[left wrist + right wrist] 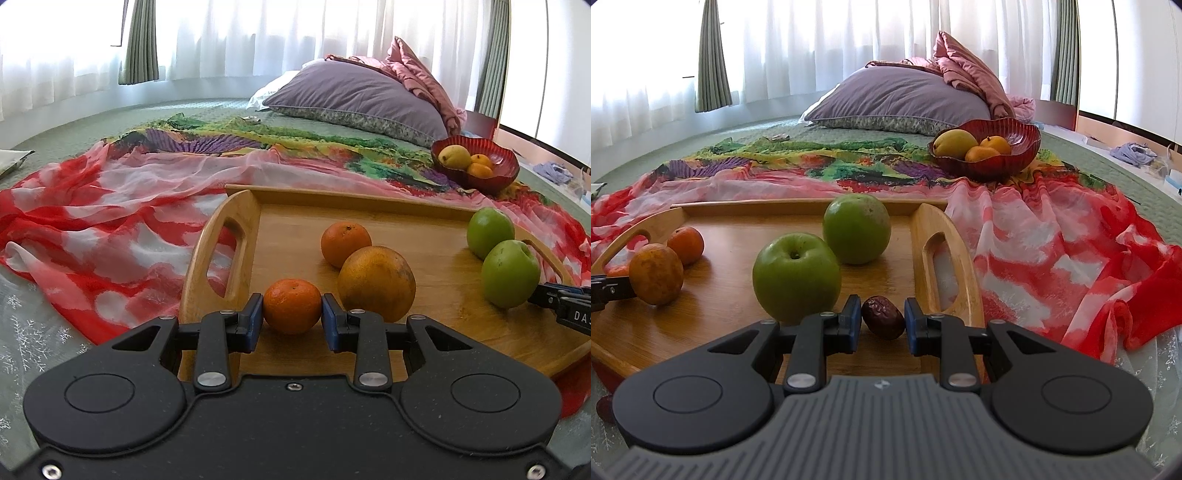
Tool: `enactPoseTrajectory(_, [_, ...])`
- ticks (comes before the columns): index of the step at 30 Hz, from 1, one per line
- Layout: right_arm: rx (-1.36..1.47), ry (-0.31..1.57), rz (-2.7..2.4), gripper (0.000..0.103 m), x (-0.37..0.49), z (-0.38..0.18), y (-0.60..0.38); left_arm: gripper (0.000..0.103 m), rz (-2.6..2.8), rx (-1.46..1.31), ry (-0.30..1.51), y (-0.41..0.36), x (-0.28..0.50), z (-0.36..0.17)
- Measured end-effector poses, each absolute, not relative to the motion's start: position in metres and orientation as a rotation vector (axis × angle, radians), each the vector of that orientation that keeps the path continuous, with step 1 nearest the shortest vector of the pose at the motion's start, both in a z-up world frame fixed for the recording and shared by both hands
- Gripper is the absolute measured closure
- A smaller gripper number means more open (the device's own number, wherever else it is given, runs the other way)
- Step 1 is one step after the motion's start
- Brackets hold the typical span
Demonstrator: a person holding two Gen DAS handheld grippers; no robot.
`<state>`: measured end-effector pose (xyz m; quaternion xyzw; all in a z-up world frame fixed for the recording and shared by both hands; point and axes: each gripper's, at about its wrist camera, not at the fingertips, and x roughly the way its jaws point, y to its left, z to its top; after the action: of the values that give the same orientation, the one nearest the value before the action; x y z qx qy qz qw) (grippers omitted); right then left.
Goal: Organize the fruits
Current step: 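Carry the mandarin with the left tool while the right tool carries the date over the tray, then open the left tool onto the tray while the right tool releases the date beside the apples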
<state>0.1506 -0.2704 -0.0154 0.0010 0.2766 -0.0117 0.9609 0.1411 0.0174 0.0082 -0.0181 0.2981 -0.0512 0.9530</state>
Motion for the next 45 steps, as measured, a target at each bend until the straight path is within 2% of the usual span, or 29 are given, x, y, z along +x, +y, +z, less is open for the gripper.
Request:
enactPoseTrajectory(19, [-0.005, 0.571, -0.023, 0.073, 0.152, -0.017, -0.269, 0.071, -0.103, -0.026, 0.604, 0.015, 0.141, 0.007])
enactPoseTrajectory(29, [-0.006, 0.580, -0.022, 0.068, 0.152, -0.017, -0.268, 0.070, -0.111, -0.023, 0.610, 0.014, 0.140, 0.006])
enactPoseTrajectory(30, [-0.006, 0.581, -0.021, 0.067, 0.151, -0.017, -0.268, 0.066, -0.112, -0.024, 0.610, 0.014, 0.139, 0.007])
enactPoseTrajectory(32, [-0.005, 0.580, -0.023, 0.054, 0.150, -0.017, -0.268, 0.059, -0.102, -0.021, 0.600, 0.014, 0.137, 0.007])
enactPoseTrajectory(36, [0.010, 0.577, -0.018, 0.040, 0.145, -0.015, -0.269, 0.045, -0.110, -0.020, 0.575, 0.015, 0.130, 0.013])
enactPoseTrajectory(37, [0.010, 0.573, -0.015, 0.038, 0.143, -0.014, -0.269, 0.043, -0.115, -0.022, 0.573, 0.016, 0.128, 0.015])
enactPoseTrajectory(39, [0.003, 0.566, -0.013, 0.035, 0.138, -0.013, -0.269, 0.028, -0.121, -0.023, 0.573, 0.018, 0.125, 0.018])
enactPoseTrajectory(42, [-0.011, 0.551, -0.009, 0.030, 0.131, -0.010, -0.267, 0.019, -0.136, -0.016, 0.563, 0.019, 0.116, 0.023])
enactPoseTrajectory(45, [-0.015, 0.542, 0.000, 0.025, 0.124, -0.007, -0.266, 0.015, -0.144, 0.000, 0.563, 0.019, 0.108, 0.026])
